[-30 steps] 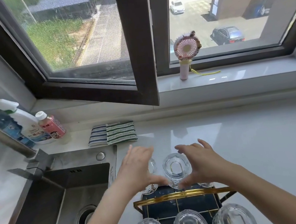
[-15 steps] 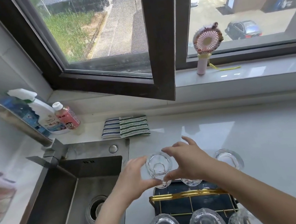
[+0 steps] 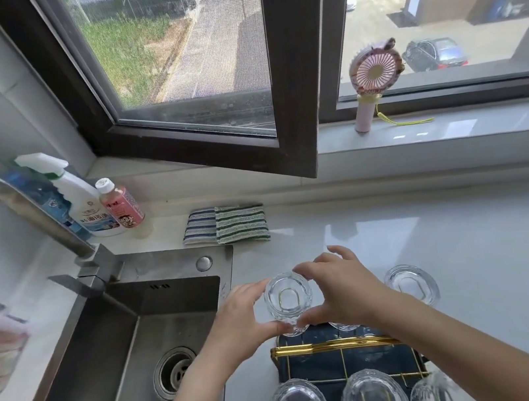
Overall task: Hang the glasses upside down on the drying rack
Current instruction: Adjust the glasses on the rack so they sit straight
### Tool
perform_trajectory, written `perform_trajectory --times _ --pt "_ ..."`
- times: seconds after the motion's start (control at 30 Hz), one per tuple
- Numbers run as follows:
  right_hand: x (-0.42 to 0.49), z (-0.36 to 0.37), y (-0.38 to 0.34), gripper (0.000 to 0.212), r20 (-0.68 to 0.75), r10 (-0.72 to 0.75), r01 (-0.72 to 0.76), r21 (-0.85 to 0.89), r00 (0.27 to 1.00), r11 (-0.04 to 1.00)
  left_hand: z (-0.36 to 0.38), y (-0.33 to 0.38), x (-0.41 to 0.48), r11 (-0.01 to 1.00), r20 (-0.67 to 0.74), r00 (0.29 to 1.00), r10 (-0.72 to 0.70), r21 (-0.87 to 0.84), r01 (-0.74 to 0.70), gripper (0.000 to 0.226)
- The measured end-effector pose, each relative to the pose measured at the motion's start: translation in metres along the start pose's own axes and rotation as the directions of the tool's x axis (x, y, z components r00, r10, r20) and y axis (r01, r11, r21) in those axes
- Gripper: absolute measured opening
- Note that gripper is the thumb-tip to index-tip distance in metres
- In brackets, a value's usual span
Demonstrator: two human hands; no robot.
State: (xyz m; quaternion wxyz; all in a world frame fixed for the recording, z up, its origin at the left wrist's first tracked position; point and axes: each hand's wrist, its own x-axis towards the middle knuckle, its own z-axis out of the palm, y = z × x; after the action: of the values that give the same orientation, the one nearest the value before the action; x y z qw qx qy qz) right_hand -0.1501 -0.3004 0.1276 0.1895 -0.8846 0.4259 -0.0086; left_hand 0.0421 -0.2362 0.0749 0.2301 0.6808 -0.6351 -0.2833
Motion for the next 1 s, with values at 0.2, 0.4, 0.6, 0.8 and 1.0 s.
perform_trajectory --times 0.2,0.4,0.6,0.8,1.0 --pt "-0.001 0.001 -0.001 0.078 -0.007 0.015 -0.015 -0.01 1.0 1.0 0.002 -0.001 -0.001 1.0 -0.004 1.0 0.009 0.004 -0.009 0.079" --pt "-0.002 0.0 -0.001 0.079 -0.001 0.038 -0.038 0.006 0.999 0.999 0.004 -0.004 0.001 1.0 0.002 1.0 0.005 -0.006 -0.005 0.078" --pt "0.002 0.003 0.001 0.078 -0.017 0.009 -0.01 -0.027 1.0 1.0 0.005 -0.009 0.002 1.0 -0.003 1.0 0.001 0.0 -0.001 0.077" --pt "-0.005 -0.004 0.002 0.091 0.015 0.009 -0.009 0.022 1.0 1.0 0.002 -0.001 -0.008 0.999 0.033 0.999 -0.034 -0.024 0.035 0.082" --pt "-0.086 -0.035 0.004 0.059 -0.304 0.108 0.03 0.414 0.946 0.91 -0.015 0.007 -0.074 0.957 -0.247 0.963 -0.109 -0.289 0.034 0.062"
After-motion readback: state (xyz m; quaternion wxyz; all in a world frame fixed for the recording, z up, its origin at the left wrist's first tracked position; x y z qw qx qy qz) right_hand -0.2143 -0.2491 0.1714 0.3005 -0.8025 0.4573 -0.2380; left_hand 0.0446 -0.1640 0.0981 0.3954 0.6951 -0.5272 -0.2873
